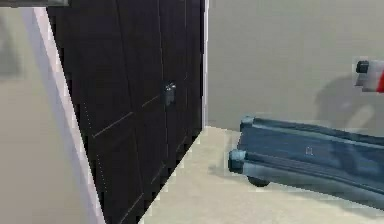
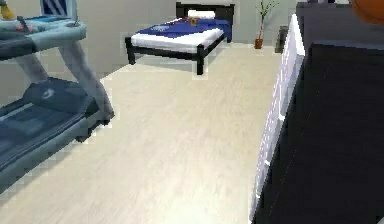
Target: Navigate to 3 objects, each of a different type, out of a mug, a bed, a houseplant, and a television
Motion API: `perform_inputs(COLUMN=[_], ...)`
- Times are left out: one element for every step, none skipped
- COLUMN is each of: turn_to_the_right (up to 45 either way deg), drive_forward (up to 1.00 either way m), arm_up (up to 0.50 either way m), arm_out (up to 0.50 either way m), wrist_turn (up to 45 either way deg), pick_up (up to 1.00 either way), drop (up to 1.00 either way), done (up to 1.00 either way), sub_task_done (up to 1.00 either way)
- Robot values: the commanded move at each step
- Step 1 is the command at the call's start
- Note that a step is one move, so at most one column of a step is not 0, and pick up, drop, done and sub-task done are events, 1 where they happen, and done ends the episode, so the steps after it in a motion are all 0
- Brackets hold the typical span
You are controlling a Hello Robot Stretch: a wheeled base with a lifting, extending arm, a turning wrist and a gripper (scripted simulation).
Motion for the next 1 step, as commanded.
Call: perform_inputs(turn_to_the_right=[45.0], drive_forward=[0.0], arm_up=[0.0], arm_out=[0.0], wrist_turn=[0.0], pick_up=[0.0], drop=[0.0], done=[0.0], sub_task_done=[0.0])
